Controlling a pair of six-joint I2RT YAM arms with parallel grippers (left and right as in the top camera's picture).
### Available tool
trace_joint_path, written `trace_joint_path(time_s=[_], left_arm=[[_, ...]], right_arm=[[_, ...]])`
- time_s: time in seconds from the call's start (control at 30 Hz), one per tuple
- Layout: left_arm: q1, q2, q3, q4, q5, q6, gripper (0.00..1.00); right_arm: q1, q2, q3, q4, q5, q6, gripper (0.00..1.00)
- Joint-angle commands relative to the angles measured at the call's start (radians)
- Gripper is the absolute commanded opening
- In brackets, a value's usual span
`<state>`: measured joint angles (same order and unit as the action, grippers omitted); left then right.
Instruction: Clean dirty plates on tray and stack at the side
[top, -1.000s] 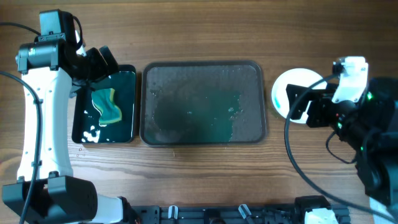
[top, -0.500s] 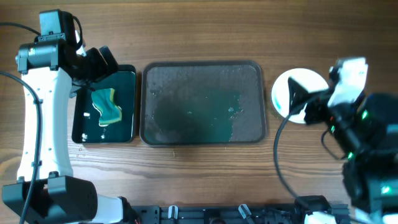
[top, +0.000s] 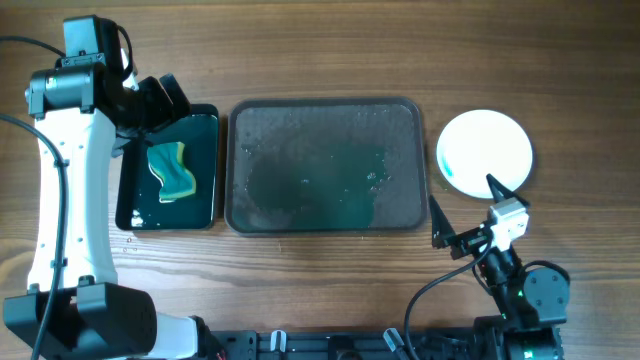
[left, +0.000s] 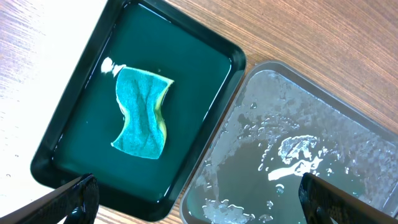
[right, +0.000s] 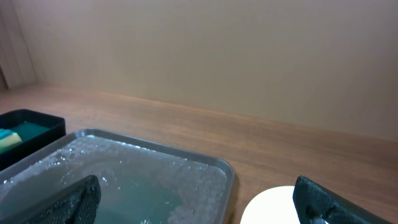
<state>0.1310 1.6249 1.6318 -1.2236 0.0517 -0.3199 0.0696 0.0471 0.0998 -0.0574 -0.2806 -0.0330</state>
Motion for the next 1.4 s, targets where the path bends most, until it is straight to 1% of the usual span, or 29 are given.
trace_joint_path(time_s=[0.0, 0.13, 0.17, 0.23, 0.87, 0.97, 1.13, 1.27, 1.33, 1.37], left_arm=[[-0.004, 0.008, 0.001, 0.001, 0.011, -0.009, 1.00], [-0.004, 0.008, 0.001, 0.001, 0.011, -0.009, 1.00], [-0.004, 0.008, 0.001, 0.001, 0.011, -0.009, 1.00], [-0.004, 0.008, 0.001, 0.001, 0.011, -0.009, 1.00], [-0.004, 0.008, 0.001, 0.001, 0.011, -0.009, 1.00], [-0.004, 0.008, 0.001, -0.005, -0.035, 0.006, 1.00], [-0.003, 0.006, 0.001, -0.003, -0.037, 0.006, 1.00], [-0.007, -0.071, -0.010, 0.023, -0.051, 0.006, 1.00], [-0.021, -0.161, -0.047, 0.104, -0.052, 0.006, 1.00], [-0.032, -0.232, -0.091, 0.179, -0.052, 0.006, 1.00]], right_arm=[[0.005, -0.044, -0.033, 0.023, -0.005, -0.016, 1.00], [0.005, -0.044, -0.074, 0.075, 0.017, -0.005, 1.00], [0.005, -0.044, -0.095, 0.101, 0.036, 0.026, 1.00], [0.006, -0.044, -0.095, 0.075, 0.074, 0.068, 1.00], [0.006, -0.043, -0.095, 0.075, 0.074, 0.066, 1.00], [0.006, -0.043, -0.095, 0.075, 0.074, 0.065, 1.00], [0.006, -0.043, -0.095, 0.075, 0.074, 0.065, 1.00], [0.006, -0.043, -0.095, 0.075, 0.074, 0.066, 1.00], [0.006, -0.043, -0.095, 0.075, 0.074, 0.065, 1.00], [0.006, -0.043, -0.095, 0.074, 0.074, 0.066, 1.00]])
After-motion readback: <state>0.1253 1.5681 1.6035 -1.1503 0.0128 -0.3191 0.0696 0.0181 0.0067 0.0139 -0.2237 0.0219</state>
